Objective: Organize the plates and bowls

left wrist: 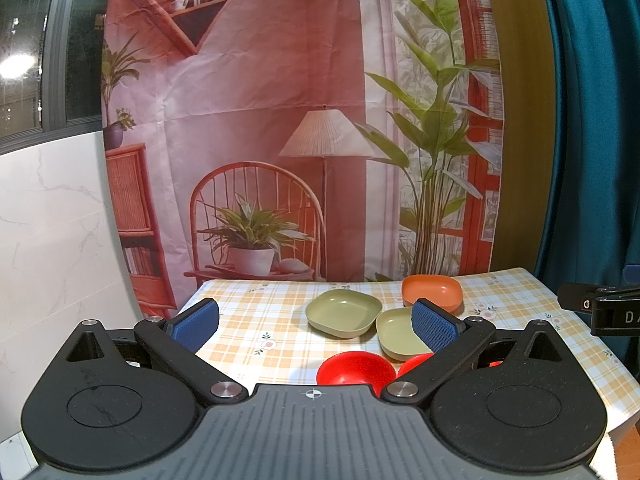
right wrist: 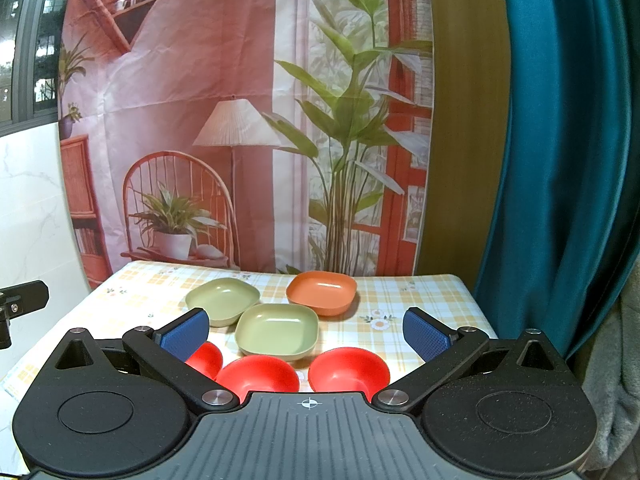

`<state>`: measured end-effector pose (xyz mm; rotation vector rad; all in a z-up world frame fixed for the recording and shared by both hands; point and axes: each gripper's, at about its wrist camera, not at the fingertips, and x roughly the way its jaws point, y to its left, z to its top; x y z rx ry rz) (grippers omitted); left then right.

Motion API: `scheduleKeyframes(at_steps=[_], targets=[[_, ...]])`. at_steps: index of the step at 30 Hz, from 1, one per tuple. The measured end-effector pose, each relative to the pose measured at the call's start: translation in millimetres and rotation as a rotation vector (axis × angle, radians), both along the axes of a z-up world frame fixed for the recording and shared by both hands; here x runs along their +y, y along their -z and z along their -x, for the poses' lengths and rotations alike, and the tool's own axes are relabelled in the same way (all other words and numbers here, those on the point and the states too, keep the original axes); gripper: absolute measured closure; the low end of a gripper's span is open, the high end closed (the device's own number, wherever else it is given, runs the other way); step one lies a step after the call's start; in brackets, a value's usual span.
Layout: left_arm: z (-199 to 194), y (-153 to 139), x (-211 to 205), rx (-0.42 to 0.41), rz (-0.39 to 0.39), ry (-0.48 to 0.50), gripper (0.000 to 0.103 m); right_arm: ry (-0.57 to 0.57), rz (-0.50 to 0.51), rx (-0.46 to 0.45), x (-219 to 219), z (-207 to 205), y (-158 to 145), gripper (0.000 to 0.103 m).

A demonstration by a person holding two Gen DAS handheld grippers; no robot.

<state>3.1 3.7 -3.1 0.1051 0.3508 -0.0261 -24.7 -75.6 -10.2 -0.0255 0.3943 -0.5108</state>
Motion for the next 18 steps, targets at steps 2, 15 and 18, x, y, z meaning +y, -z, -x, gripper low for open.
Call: scheduleKeyframes(at_steps=[2,15,18], targets=[[-0.1,0.1,0.2,0.0,0.0,0.0,0.0,0.0,-0.001,0.0,0.1,-0.1,-0.2,0.0],[0.7,2.7,0.4,0.007,0.005,-0.005,0.0,0.0,-0.003,-0.001,-0.4,-0.5,1.1,0.0],[-2.7,1.7,1.5,0.02,0.013,-0.012,0.0,-0.003,-0.004,-0.02,-2.5,-0.4,6.0,0.0]])
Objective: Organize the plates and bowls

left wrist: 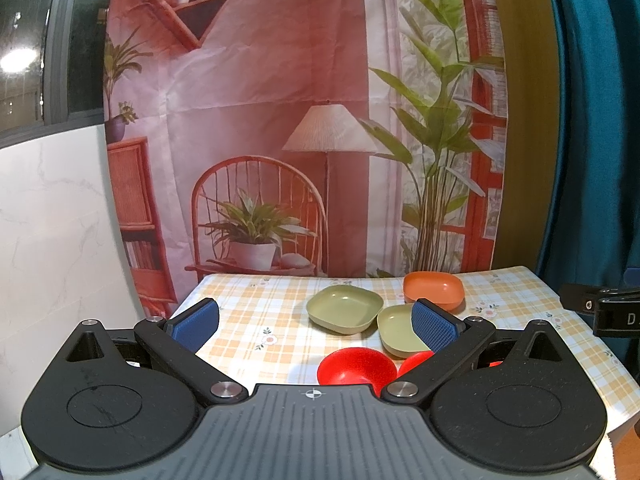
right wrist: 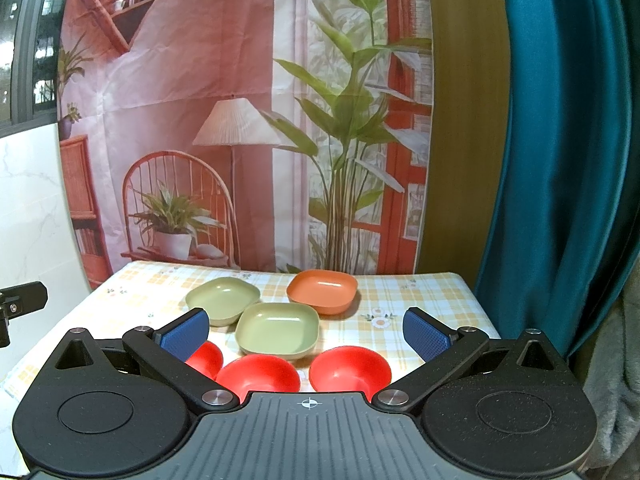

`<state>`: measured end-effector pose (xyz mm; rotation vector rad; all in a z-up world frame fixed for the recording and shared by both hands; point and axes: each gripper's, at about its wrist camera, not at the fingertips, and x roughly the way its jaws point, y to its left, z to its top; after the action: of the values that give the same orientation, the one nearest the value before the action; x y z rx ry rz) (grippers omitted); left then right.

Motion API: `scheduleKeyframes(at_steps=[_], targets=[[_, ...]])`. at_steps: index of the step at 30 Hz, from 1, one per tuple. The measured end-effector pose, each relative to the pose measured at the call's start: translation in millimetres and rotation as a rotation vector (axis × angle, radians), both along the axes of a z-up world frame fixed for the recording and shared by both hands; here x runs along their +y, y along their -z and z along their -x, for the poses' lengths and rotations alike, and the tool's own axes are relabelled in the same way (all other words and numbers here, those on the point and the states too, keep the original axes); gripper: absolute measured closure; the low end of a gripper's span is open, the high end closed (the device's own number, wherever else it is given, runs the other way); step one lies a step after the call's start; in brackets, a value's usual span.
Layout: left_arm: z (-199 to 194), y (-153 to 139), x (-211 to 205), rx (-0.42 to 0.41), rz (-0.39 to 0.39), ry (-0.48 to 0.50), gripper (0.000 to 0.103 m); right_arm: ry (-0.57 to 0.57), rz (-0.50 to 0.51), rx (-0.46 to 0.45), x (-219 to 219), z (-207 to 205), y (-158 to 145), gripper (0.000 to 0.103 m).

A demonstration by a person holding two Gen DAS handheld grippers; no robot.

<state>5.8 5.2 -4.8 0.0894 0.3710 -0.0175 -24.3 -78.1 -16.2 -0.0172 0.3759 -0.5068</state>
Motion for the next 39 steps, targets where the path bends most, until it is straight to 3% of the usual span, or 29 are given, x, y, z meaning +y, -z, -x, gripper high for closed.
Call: scheduleKeyframes(at_steps=[10,16,23,32,39], targets=[[-20,4,2,0.022,-0.005,0.005,0.0,-0.072,-0.028,-0.057,-23,-17,8,0.0],[-44,14,0,0.043,-0.064,-0.007,0.0,-0.053,-0.036,-0.058,-44,-51,12,0.0],[-74,27,3,0.028,-0.038,0.033,0.0,-0.082,-0.073,-0.008,-64,-99,28,0.0],[-118,54,-4,0.098,-0.061,0.074,0.001,-0.079,-0.101,0.065,-81,-133,69,0.0],[-158,62,6,0.164,-0.045,0.107,0.02,-0.117,-0.146,0.081,-112,-144,72,0.0]])
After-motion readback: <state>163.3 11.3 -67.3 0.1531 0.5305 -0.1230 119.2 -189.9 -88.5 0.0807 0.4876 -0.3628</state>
